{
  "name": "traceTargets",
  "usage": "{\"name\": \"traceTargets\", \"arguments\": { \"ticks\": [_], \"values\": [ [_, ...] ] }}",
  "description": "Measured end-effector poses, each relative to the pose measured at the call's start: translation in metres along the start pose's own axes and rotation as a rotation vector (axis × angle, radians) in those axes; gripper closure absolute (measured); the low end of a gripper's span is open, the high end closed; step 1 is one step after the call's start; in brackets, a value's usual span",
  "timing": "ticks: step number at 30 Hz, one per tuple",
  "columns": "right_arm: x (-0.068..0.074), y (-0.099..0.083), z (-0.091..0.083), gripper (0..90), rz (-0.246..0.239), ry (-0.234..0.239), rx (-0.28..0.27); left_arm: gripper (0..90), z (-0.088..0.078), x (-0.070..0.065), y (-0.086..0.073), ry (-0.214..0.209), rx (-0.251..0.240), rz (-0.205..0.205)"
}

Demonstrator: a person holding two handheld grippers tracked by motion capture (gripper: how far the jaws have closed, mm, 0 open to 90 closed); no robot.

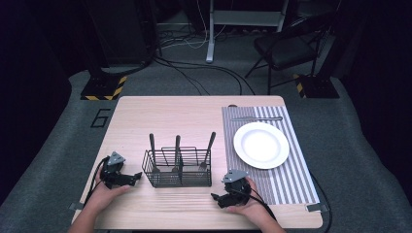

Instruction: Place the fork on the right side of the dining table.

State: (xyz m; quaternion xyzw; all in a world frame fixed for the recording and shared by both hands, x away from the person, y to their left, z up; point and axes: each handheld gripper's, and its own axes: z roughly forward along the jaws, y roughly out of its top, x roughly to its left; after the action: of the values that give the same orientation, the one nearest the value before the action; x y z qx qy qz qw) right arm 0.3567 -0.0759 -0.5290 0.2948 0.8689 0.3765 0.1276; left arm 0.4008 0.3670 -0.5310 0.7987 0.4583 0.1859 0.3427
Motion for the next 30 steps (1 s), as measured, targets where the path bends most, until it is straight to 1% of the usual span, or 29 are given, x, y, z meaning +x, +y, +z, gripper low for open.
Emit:
{"name": "traceTargets", "arguments": {
  "ticks": [13, 15, 22, 30],
  "values": [
    [0.0000, -0.0001, -0.0001, 11.5, 0.000, 0.001, 0.000, 0.4, 0.0000, 0.0001, 0.0000, -0.001, 0.000, 0.000],
    [0.0005, -0.0007, -0.0011, 14.6, 0.006, -0.003, -0.008, 0.4, 0.0000, 0.0000, 0.0000, 0.000, 0.000, 0.000],
    [0.0000, -0.0009, -0.0013, 15.3, 0.005, 0.000, -0.012, 0.4, 0.0001, 0.0000, 0.0000, 0.000, -0.001, -0.001],
    [-0.0009, -0.0013, -0.0028, 21.0, 0.017, -0.003, -0.016, 0.4, -0.0001, 0.0004, 0.0001, 0.001, 0.000, 0.005]
  ]
}}
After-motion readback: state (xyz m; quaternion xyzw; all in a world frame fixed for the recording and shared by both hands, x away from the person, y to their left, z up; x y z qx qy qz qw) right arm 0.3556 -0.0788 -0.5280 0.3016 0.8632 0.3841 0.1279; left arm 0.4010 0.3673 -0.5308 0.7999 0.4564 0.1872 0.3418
